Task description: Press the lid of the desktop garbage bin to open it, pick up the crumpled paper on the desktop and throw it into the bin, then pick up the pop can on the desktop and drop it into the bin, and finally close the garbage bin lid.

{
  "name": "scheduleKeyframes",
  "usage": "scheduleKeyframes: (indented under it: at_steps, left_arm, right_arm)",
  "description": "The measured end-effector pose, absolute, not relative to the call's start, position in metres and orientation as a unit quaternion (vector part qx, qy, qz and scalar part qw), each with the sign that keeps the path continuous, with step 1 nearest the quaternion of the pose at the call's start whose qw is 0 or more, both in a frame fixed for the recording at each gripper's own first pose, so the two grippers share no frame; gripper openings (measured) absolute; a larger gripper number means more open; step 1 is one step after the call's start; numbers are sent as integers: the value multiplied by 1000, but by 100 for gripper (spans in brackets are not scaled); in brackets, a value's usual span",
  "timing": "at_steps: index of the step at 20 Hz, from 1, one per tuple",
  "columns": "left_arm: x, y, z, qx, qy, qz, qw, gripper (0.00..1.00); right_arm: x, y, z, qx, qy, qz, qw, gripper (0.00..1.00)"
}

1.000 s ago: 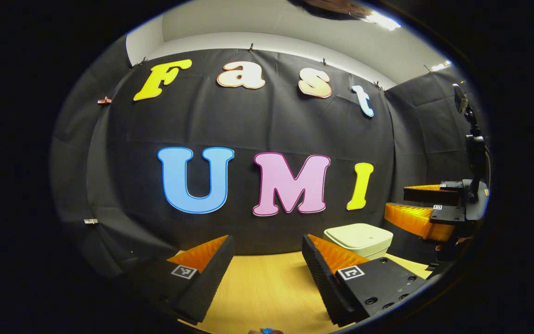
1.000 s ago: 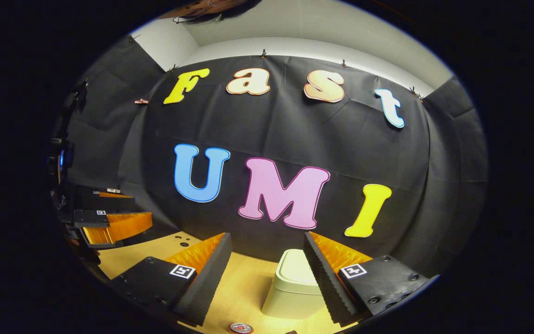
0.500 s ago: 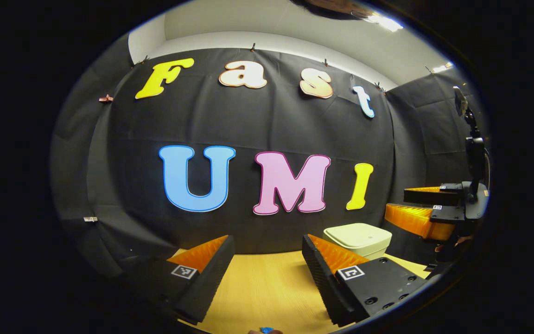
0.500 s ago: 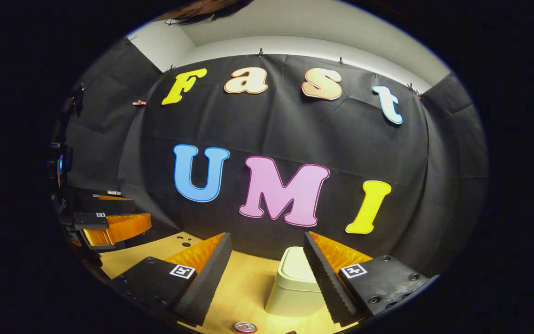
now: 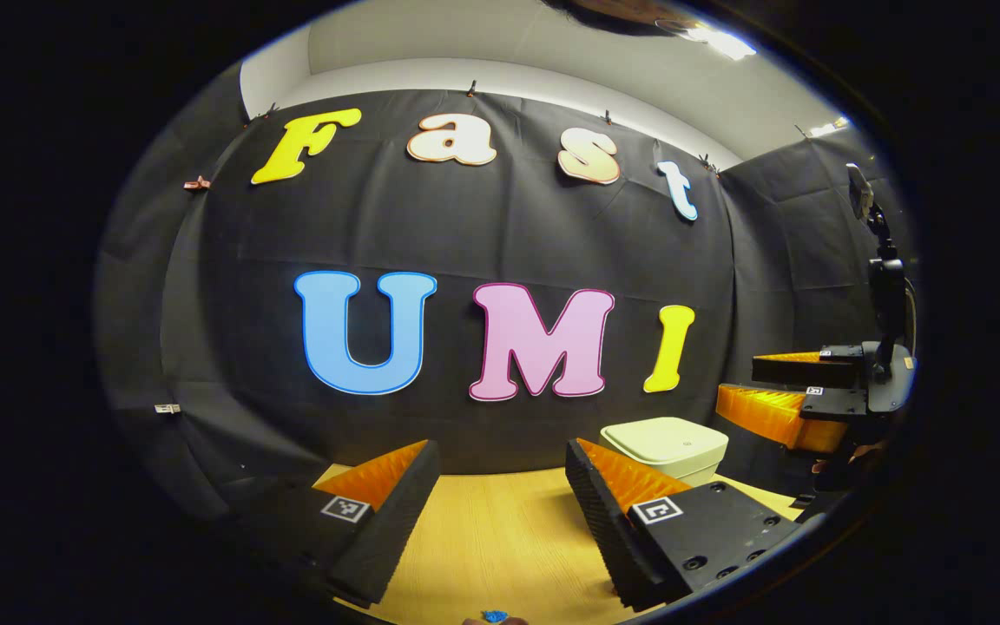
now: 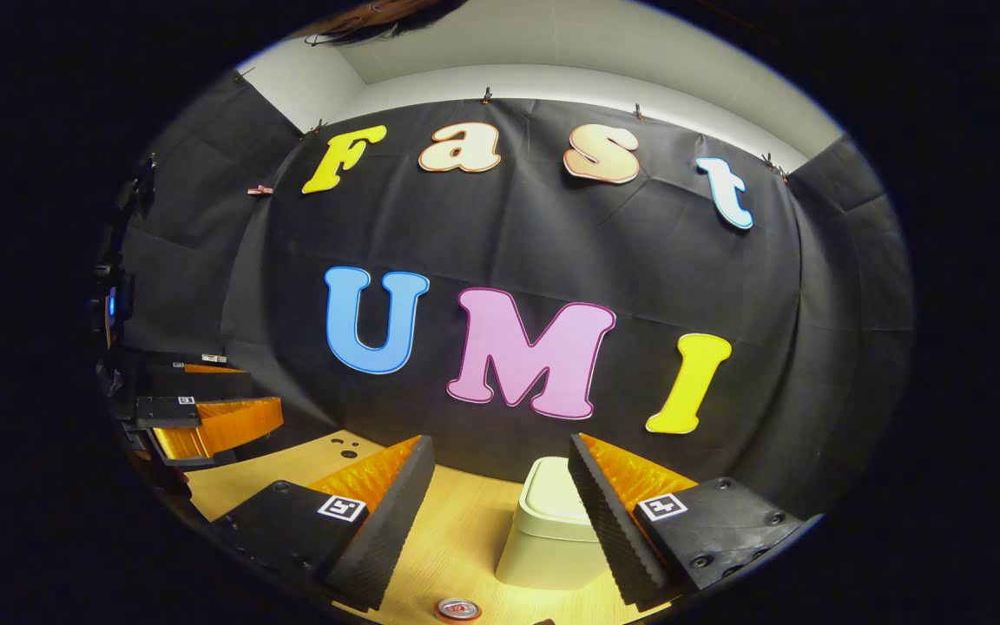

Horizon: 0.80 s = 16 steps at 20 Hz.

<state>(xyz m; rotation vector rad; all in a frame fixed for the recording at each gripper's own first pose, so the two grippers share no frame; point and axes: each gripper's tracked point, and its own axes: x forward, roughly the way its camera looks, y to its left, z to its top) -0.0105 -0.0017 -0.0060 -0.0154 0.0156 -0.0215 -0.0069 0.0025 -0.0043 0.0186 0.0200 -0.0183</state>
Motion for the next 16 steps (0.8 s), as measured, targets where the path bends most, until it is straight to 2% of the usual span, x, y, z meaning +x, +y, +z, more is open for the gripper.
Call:
scheduleKeyframes:
  at_steps: [12, 14, 16]
  left_arm:
    - [-12, 13, -16, -20, 18, -8, 1000, 94]
    - [-11, 13, -17, -23, 17, -4, 1000, 94]
    - [-10, 11, -15, -21, 17, -4, 1000, 94]
  right_arm:
    - [14, -12, -4, 3, 34, -17, 999, 96]
    - [21, -25, -5, 14, 44, -24, 999, 90]
    - [30, -35, -14, 28, 65, -30, 997, 77]
